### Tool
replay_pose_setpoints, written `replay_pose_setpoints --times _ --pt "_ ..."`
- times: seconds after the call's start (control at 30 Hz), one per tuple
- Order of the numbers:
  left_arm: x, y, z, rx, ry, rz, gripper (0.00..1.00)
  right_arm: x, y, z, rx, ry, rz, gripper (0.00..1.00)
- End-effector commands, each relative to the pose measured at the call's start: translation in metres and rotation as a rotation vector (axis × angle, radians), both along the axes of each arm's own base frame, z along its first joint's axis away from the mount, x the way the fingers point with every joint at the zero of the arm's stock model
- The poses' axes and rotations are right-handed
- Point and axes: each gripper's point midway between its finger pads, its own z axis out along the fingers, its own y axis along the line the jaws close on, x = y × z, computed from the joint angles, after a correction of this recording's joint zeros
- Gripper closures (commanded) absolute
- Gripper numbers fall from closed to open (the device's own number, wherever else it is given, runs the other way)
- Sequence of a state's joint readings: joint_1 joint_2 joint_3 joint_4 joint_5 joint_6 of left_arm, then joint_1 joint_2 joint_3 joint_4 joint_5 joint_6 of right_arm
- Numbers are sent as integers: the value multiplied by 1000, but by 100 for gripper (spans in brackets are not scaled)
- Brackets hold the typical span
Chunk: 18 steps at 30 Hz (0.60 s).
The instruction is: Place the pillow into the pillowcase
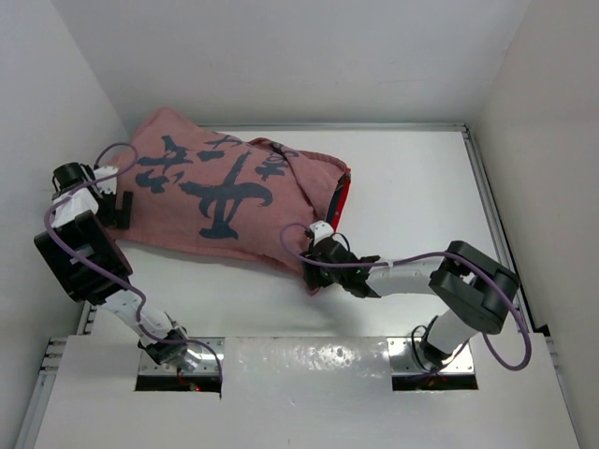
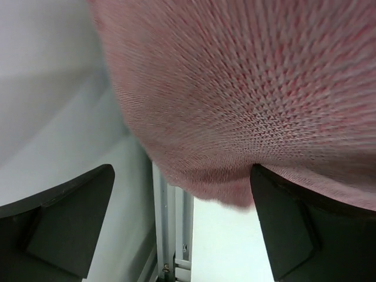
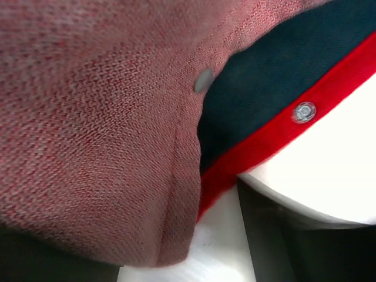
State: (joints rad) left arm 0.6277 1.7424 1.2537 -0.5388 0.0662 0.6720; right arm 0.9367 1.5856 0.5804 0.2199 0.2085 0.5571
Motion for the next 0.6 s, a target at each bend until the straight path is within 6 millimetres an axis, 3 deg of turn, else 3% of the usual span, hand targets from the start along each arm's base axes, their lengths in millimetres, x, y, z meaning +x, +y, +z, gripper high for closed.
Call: replay_pose_setpoints --times 0.0,0.1,0.2,0.33,0.37,0.43,0.47,0.53,0.57 --pt "-4 6 -12 13 16 -50 3 23 12 21 87 -71 -80 56" --pt "-21 3 -19 -22 72 -67 5 26 11 28 93 -75 -88 80" --pt "-41 5 -13 -98 59 -91 6 29 9 31 83 -64 -91 100" --pt "-61 25 -19 -166 67 -12 6 35 0 42 100 -93 -119 100" --pt "-60 17 -28 -245 68 6 6 40 -12 41 91 -98 -154 100" --pt "-55 9 -27 -309 41 9 6 46 -32 44 93 -91 -217 100" --pt "-50 -1 -23 -345 0 -21 6 57 -55 49 112 -95 -284 100" --pt "-55 -21 -28 -372 -10 -83 6 60 -75 51 113 -82 -313 100" --pt "-56 -23 -20 -293 -17 -179 7 68 -90 60 109 -106 -344 100"
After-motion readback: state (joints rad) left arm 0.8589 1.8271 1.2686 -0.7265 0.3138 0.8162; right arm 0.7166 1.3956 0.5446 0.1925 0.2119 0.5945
